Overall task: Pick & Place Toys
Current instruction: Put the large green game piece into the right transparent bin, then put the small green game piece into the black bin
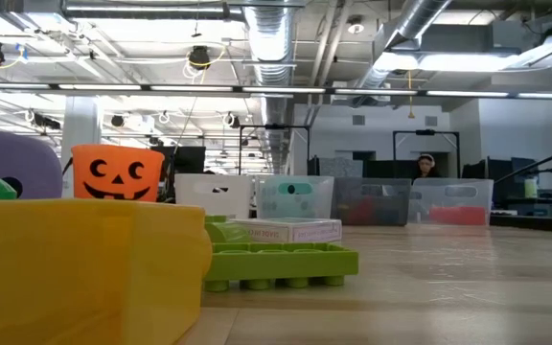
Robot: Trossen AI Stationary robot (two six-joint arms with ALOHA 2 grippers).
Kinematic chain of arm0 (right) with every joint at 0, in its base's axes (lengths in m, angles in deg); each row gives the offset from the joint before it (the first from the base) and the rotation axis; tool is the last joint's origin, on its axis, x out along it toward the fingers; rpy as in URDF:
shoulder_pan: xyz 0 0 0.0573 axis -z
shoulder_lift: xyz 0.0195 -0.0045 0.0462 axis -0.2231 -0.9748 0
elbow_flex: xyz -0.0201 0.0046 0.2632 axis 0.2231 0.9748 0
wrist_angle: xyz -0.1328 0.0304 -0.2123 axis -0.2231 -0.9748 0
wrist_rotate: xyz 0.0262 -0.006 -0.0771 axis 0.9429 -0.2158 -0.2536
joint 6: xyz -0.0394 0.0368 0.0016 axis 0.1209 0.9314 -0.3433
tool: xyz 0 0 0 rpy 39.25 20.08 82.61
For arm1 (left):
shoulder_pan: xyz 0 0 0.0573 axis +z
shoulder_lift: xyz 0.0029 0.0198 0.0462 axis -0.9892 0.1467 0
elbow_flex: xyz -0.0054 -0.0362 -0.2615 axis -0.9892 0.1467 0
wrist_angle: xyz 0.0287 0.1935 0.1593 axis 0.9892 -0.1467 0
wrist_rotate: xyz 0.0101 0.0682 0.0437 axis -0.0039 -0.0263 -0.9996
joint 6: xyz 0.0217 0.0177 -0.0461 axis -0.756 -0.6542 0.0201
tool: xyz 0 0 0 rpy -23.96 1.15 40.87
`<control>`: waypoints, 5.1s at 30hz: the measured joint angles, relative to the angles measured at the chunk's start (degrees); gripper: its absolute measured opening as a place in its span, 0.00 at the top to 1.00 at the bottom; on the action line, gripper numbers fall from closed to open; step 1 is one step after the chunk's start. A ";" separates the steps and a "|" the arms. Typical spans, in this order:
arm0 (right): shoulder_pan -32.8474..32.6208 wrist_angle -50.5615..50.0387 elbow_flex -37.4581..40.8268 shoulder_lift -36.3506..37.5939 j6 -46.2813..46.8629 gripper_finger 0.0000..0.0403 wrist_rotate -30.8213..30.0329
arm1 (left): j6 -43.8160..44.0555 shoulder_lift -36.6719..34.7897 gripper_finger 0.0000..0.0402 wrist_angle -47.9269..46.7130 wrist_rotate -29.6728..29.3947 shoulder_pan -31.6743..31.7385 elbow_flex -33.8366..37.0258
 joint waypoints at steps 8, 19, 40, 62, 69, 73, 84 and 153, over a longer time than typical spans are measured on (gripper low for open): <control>0.00 -1.21 0.00 0.00 -1.11 0.56 -2.42 | -0.18 -0.02 0.49 -0.32 -0.79 1.13 0.00; -1.55 -12.70 0.02 0.61 9.44 0.56 -10.10 | -7.10 -8.51 0.38 -15.12 -0.72 6.14 -0.11; 16.95 -58.37 11.32 12.84 38.98 0.57 -9.54 | -8.08 -21.85 0.40 -39.88 -1.12 9.16 -0.07; 64.74 -12.00 64.27 34.21 2.99 0.56 26.81 | -7.78 -18.32 0.41 -34.66 -14.79 12.02 -0.02; 72.99 -6.62 65.59 27.93 -3.33 0.47 39.37 | 2.18 -17.82 0.41 -33.56 -14.71 11.64 -0.02; 74.68 -4.57 65.59 25.83 -3.85 0.39 44.89 | 7.69 -17.49 0.41 -33.70 -14.69 11.61 -0.04; 65.28 -3.87 65.51 33.98 -4.77 0.33 46.49 | 9.22 -16.96 0.41 -38.11 0.86 10.40 -0.02; -1.08 16.55 65.48 28.06 38.54 0.33 15.15 | -9.99 21.94 0.24 2.22 -2.46 -10.14 43.58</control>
